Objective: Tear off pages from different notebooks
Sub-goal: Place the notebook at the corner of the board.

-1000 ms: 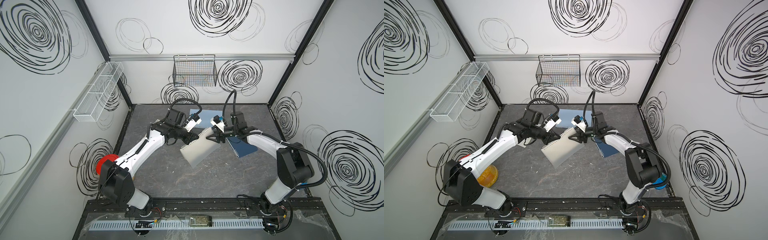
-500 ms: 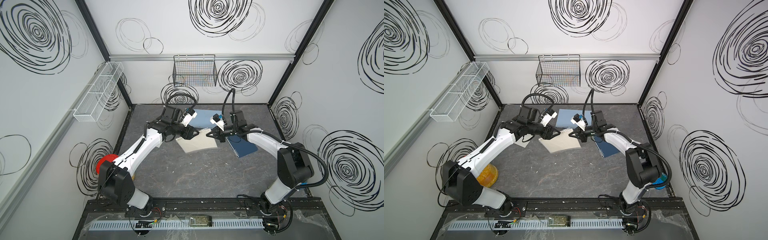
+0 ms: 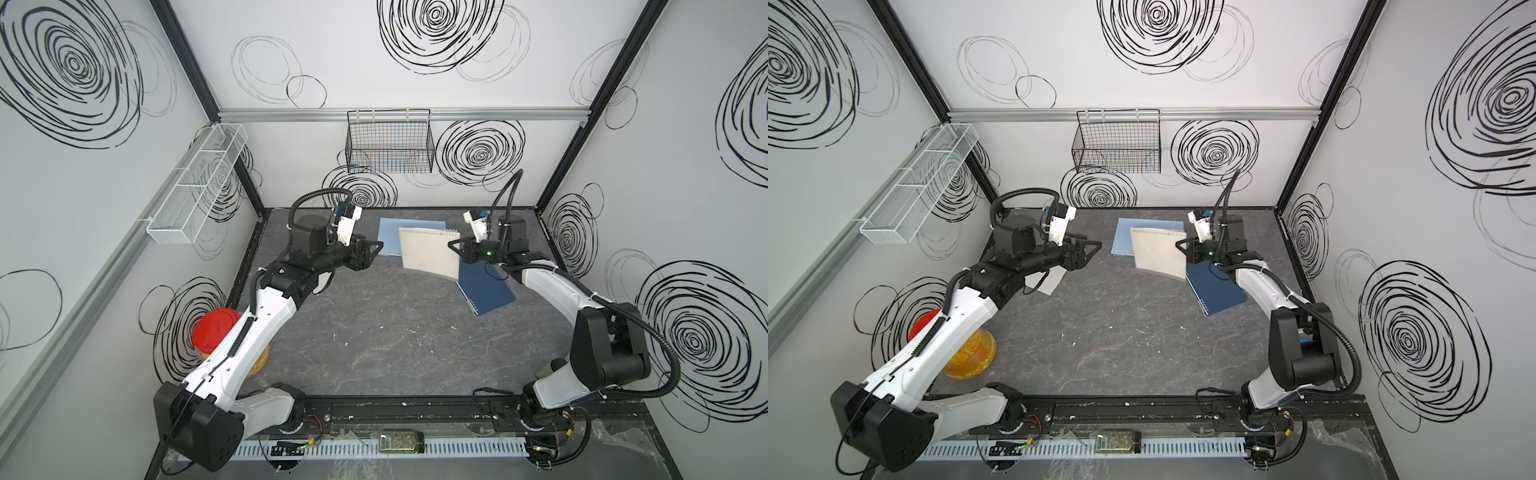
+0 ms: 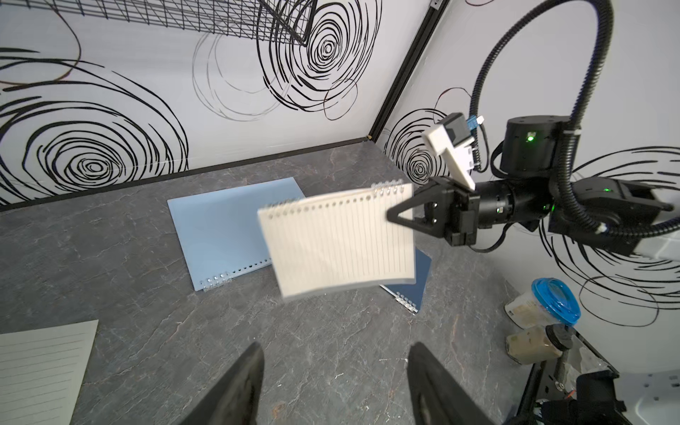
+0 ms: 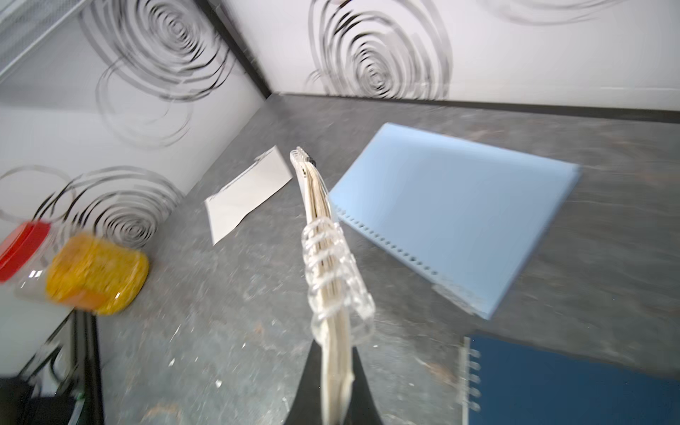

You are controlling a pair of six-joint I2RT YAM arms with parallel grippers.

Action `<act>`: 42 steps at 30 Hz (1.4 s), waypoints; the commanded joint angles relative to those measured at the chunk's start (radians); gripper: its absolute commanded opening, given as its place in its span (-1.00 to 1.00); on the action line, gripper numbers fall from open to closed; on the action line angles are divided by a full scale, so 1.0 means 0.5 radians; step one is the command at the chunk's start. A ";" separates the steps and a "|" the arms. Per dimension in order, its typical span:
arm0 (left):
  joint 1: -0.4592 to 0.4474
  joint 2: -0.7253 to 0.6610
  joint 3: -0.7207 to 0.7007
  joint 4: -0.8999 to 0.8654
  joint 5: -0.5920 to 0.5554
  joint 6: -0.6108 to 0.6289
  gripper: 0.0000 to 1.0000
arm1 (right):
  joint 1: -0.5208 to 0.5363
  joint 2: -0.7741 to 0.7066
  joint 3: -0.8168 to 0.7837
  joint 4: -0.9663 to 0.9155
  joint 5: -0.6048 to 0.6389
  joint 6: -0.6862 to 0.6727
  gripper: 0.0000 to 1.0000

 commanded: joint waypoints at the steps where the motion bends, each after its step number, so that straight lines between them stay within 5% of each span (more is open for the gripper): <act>1: -0.032 -0.061 -0.118 0.094 -0.075 -0.087 0.30 | -0.144 -0.066 0.045 0.065 0.392 0.369 -1.00; 6: -0.059 -0.132 -0.277 0.164 -0.044 -0.118 0.32 | -0.434 0.033 0.071 0.104 0.714 0.659 -1.00; 10: -0.068 -0.115 -0.284 0.070 -0.062 -0.082 0.31 | -0.609 0.240 0.107 0.325 0.606 0.822 -1.00; 21: -0.110 -0.237 -0.423 0.077 -0.104 -0.141 0.33 | -0.776 0.741 0.570 -0.191 0.870 0.861 -1.00; 23: -0.112 -0.257 -0.451 0.078 -0.105 -0.154 0.33 | -0.794 0.775 0.648 -0.348 0.950 0.836 -0.79; 26: -0.113 -0.275 -0.484 0.079 -0.124 -0.172 0.35 | -0.820 0.762 0.671 -0.434 1.040 0.796 -0.10; 29: -0.117 -0.281 -0.492 0.082 -0.144 -0.188 0.39 | -0.832 0.701 0.676 -0.507 1.103 0.743 0.24; 37: -0.122 -0.254 -0.521 0.141 -0.148 -0.216 0.44 | -0.628 0.426 0.460 -0.509 1.105 0.412 0.45; 42: -0.129 -0.209 -0.543 0.184 -0.142 -0.238 0.44 | -0.384 0.541 0.529 -0.764 0.978 0.221 0.45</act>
